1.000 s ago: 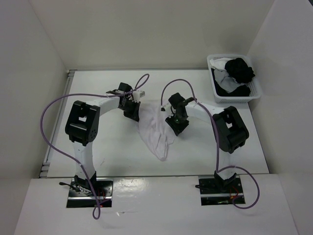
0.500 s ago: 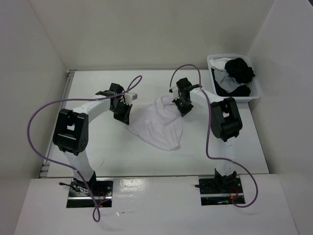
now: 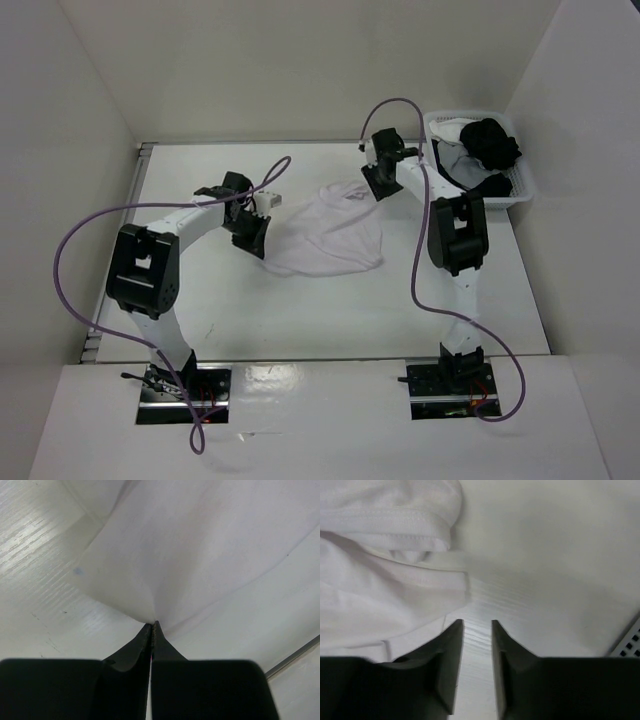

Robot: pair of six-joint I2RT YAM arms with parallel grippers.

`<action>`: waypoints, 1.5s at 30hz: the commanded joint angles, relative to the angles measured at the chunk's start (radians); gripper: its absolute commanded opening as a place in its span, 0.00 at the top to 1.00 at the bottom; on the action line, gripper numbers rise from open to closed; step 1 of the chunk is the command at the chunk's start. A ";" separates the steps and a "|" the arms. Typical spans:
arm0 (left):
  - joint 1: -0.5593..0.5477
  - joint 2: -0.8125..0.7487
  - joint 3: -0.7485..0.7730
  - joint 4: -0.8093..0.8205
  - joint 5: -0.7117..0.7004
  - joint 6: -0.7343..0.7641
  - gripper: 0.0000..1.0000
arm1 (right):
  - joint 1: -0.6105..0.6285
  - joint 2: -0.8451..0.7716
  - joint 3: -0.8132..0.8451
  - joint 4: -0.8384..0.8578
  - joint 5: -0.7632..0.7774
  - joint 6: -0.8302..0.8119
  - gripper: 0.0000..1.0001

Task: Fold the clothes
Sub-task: Flatten the tank top out

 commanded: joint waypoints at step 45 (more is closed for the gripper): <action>0.112 0.062 -0.018 0.122 0.047 -0.030 0.82 | 0.108 -0.131 -0.249 0.046 -0.249 0.017 0.47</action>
